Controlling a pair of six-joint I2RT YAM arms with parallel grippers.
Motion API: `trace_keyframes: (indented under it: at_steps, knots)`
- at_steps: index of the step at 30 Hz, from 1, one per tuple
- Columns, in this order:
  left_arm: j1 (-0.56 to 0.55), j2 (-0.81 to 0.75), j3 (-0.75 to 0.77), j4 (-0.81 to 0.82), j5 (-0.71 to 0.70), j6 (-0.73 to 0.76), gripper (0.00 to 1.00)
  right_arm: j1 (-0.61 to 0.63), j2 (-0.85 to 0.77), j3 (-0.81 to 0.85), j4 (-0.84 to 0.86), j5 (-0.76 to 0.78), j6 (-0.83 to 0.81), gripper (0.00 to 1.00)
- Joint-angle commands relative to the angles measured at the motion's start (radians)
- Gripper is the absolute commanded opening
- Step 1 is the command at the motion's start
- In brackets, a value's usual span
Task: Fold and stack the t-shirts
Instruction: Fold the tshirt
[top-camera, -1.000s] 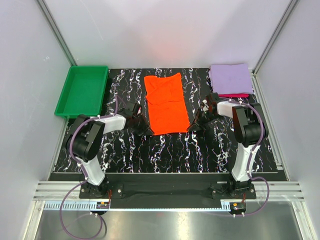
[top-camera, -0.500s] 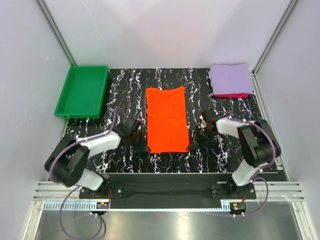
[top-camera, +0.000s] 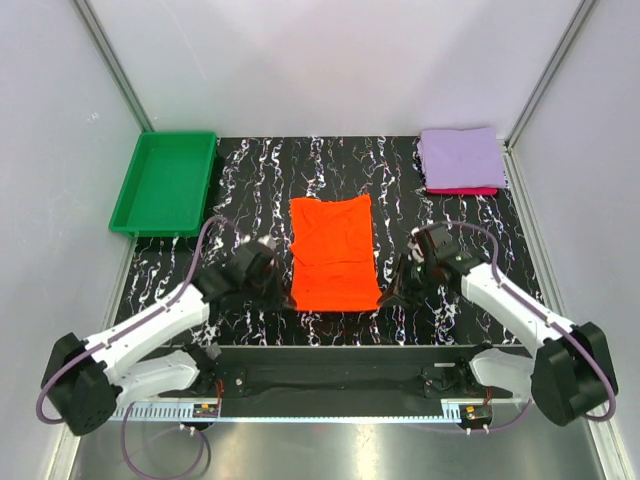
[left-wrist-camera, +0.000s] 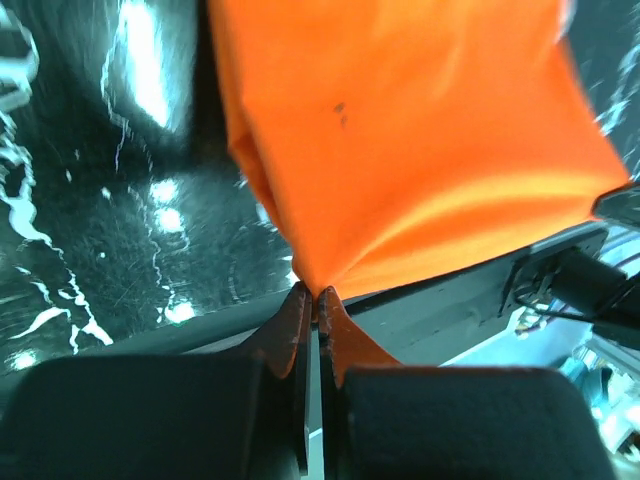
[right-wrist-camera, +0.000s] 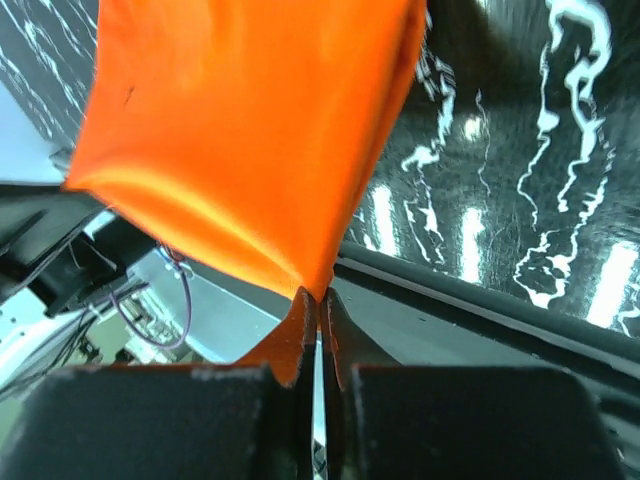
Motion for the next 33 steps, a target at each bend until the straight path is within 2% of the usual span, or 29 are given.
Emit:
trace_keyframes:
  at_steps: [1,3,5,10,14,16,27,33]
  knots:
    - [0.015,0.073,0.216,-0.137,-0.125,0.107,0.0,0.0,0.054,0.162,-0.106,0.1,-0.037,0.0]
    - [0.043,0.133,0.342,-0.172,-0.125,0.15,0.0,-0.006,0.146,0.303,-0.141,0.143,-0.087,0.0]
    - [0.115,0.224,0.411,-0.181,-0.096,0.207,0.0,-0.029,0.223,0.448,-0.187,0.146,-0.126,0.0]
    - [0.262,0.452,0.669,-0.195,-0.03,0.354,0.0,-0.078,0.481,0.693,-0.218,0.137,-0.19,0.0]
    - [0.319,0.67,0.835,-0.203,0.041,0.441,0.0,-0.108,0.672,0.934,-0.246,0.139,-0.222,0.0]
    - [0.336,0.722,0.926,-0.211,0.045,0.477,0.0,-0.12,0.729,1.039,-0.278,0.137,-0.233,0.0]
    - [0.408,0.985,1.167,-0.175,0.144,0.497,0.0,-0.195,1.025,1.326,-0.275,0.001,-0.27,0.0]
    - [0.436,1.032,1.198,-0.155,0.144,0.497,0.0,-0.201,1.145,1.46,-0.273,-0.05,-0.278,0.0]
